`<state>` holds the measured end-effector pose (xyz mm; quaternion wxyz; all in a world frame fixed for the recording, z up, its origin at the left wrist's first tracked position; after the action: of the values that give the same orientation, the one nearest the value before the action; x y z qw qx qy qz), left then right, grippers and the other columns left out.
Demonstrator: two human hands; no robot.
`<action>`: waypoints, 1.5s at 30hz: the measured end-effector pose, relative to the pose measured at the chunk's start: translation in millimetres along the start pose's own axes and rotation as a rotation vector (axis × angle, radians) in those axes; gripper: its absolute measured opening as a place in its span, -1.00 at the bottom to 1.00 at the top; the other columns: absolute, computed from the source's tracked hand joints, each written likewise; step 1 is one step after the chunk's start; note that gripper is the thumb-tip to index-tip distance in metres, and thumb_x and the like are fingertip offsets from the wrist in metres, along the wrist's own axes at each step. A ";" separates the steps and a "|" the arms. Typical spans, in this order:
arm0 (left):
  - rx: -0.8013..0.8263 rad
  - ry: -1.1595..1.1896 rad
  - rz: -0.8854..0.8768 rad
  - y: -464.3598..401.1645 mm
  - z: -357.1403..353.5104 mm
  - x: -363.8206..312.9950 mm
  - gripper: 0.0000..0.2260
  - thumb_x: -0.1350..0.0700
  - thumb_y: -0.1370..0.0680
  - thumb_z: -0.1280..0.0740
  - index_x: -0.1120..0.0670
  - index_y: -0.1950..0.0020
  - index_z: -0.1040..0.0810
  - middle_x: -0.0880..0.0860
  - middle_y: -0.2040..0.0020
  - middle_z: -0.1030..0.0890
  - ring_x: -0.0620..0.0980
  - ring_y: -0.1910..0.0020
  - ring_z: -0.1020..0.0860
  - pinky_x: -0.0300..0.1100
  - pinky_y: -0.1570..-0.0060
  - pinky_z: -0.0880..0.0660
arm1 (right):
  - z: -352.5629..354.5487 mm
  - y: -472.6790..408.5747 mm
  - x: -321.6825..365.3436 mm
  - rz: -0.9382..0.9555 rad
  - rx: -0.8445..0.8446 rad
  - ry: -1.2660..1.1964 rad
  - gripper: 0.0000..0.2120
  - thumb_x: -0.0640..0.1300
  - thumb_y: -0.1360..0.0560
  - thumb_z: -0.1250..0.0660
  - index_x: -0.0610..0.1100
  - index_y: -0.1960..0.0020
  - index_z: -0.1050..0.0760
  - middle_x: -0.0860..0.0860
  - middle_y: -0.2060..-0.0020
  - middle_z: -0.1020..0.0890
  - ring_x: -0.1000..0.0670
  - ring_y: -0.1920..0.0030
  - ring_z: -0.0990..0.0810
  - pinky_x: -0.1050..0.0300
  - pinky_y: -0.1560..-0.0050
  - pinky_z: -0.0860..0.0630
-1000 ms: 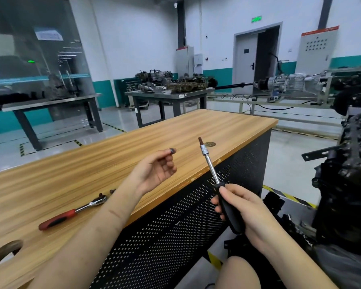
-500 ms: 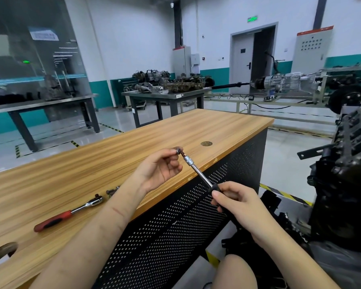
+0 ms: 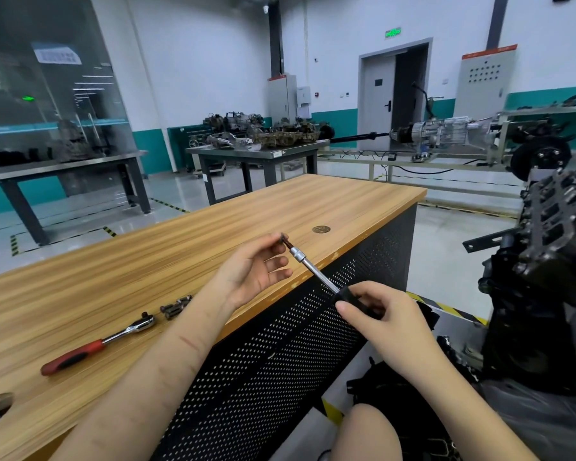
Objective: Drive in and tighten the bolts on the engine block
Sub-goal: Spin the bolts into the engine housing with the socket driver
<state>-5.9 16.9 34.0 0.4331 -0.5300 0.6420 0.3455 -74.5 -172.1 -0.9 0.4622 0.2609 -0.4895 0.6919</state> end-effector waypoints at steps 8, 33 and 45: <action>-0.030 -0.099 -0.033 -0.1 -5.0 2.0 -0.84 0.05 -0.34 -0.34 0.15 0.23 -0.55 0.05 0.37 -0.60 -0.07 0.45 -0.56 -0.21 0.41 -0.56 | 2.5 3.6 0.4 0.062 -0.103 0.169 -0.87 -0.09 -0.42 -0.42 0.12 0.16 -0.53 0.23 0.29 -0.59 0.29 0.17 -0.54 0.49 0.19 -0.37; -0.202 -0.292 -0.034 -12.1 -29.5 28.8 -0.88 0.20 -0.54 -0.28 0.23 0.14 -0.53 0.12 0.36 -0.65 0.00 0.38 -0.65 -0.21 0.44 -0.57 | 17.8 21.6 -0.1 0.057 -0.187 0.584 -0.77 0.06 -0.53 -0.20 -0.02 -0.10 -0.47 0.05 0.03 -0.54 -0.01 -0.05 -0.48 0.14 0.12 -0.32; -0.057 0.182 -0.103 -14.4 -118.1 31.9 -0.86 0.20 -0.58 -0.21 0.16 0.14 -0.51 0.00 0.40 -0.65 -0.15 0.41 -0.62 -0.28 0.41 -0.56 | 39.3 31.4 -4.5 -0.156 -0.285 0.015 -0.92 -0.09 -0.49 -0.34 -0.07 0.06 -0.56 0.19 0.29 -0.52 0.28 0.28 -0.47 0.50 0.20 -0.36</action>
<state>-16.2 -104.8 50.4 0.3749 -0.6037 0.6403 0.2915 -104.3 -212.8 -3.1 0.5505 0.2248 -0.5573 0.5795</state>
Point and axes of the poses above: each hand's wrist, its own y-axis away from the middle knuckle, its own z-axis out of the back of the hand, x = y × z, the point moved 2 cm from there along -y, towards the middle knuckle
